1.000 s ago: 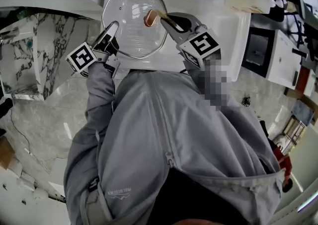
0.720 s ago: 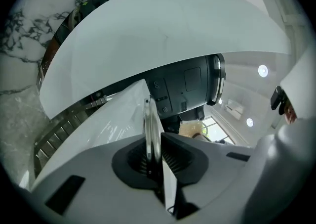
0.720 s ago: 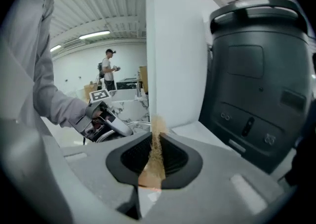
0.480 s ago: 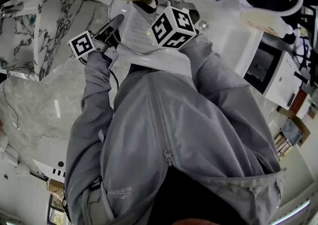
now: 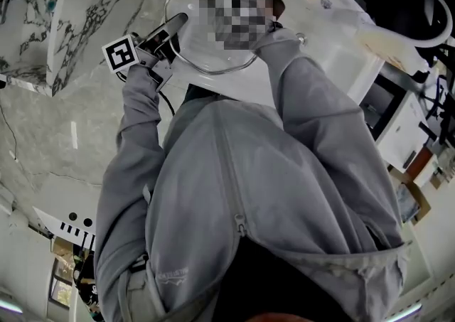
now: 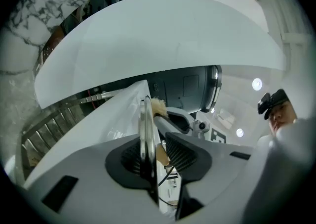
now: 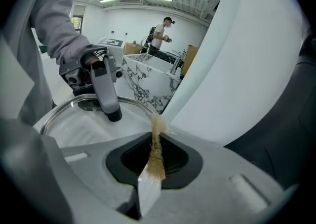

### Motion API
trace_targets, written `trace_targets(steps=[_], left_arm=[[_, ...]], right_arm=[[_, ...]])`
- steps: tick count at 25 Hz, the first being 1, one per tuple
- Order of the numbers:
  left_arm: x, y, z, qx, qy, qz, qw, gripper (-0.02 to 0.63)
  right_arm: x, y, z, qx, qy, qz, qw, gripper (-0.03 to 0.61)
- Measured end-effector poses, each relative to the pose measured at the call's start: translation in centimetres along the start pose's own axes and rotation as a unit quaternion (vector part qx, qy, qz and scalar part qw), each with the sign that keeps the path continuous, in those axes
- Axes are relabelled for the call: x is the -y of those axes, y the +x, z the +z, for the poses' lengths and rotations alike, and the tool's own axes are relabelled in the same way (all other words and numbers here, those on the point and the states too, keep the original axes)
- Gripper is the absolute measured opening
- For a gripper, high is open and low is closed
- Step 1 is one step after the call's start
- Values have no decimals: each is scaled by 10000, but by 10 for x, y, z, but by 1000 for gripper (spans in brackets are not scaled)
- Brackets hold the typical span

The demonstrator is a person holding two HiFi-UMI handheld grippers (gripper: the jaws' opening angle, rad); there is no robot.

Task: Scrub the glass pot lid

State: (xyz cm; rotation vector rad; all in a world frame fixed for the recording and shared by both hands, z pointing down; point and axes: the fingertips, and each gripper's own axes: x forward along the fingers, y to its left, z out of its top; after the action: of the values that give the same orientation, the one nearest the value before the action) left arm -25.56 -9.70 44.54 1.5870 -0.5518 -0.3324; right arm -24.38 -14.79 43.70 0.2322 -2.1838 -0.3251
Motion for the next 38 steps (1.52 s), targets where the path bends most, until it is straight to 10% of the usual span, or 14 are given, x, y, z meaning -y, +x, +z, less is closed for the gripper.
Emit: trace_targets(steps=[7,10,38], left_arm=[[9,-4,6,378,-246,-591,9972,113],[0,-11,9,592,-339,-333,9971,18],[-6,-20,16,912,-429,-107,9949,19]], right_arm=[[-4,6,2,10,-91,7,10000,41],[-8,7,9,-6,-320,87,9995,41],[-167,-49,9,-378,-1842,1178,9751,42]])
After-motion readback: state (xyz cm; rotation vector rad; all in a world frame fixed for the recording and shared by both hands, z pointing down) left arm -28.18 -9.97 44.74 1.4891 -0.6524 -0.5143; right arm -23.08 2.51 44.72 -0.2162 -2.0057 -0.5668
